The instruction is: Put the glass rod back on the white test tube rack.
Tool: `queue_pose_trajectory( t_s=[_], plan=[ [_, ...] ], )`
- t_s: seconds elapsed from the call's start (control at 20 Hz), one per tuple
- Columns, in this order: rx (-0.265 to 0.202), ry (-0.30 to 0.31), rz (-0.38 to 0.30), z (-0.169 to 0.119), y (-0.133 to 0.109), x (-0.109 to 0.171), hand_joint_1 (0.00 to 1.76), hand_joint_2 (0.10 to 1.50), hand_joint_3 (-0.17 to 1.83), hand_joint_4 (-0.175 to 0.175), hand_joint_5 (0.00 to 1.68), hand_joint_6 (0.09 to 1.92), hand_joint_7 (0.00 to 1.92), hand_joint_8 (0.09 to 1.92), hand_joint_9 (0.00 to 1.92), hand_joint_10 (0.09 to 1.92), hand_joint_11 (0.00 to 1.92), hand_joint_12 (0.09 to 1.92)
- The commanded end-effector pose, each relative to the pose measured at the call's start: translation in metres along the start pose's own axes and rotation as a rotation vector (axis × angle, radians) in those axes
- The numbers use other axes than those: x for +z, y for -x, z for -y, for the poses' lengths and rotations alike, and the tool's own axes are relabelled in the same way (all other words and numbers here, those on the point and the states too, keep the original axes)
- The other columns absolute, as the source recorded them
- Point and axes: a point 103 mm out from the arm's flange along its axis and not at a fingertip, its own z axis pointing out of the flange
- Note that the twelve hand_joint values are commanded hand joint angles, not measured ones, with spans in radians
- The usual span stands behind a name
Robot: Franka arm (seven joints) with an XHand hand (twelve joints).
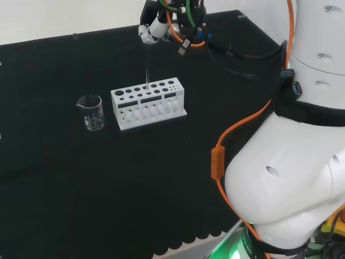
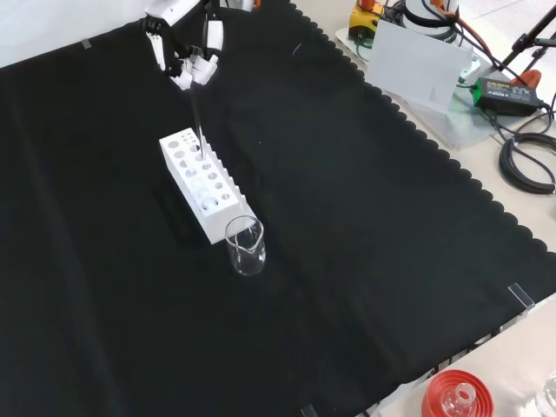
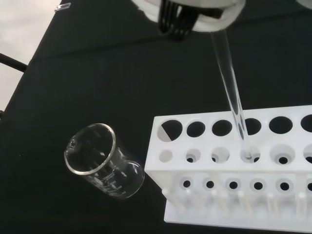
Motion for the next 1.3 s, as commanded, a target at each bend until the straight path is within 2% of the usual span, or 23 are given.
queue_pose_trajectory(
  t_s=[0.05, 0.8, 1.3],
  plan=[
    [0.002, -0.012, -0.001, -0.003, 0.004, 0.006, 1.31, 0.77, 0.57, -0.175, 1.06, 0.72, 1.22, 1.01, 1.77, 0.55, 1.62, 0.73],
    [-0.028, -0.061, 0.017, -0.026, -0.006, 0.034, 1.31, 0.77, 0.57, -0.175, 1.06, 0.72, 1.22, 1.01, 1.77, 0.55, 1.62, 0.73],
    [-0.023, -0.090, 0.028, -0.033, -0.007, 0.049, 1.31, 0.77, 0.57, -0.175, 1.06, 0.73, 1.22, 1.01, 1.77, 0.55, 1.62, 0.73]
  ],
)
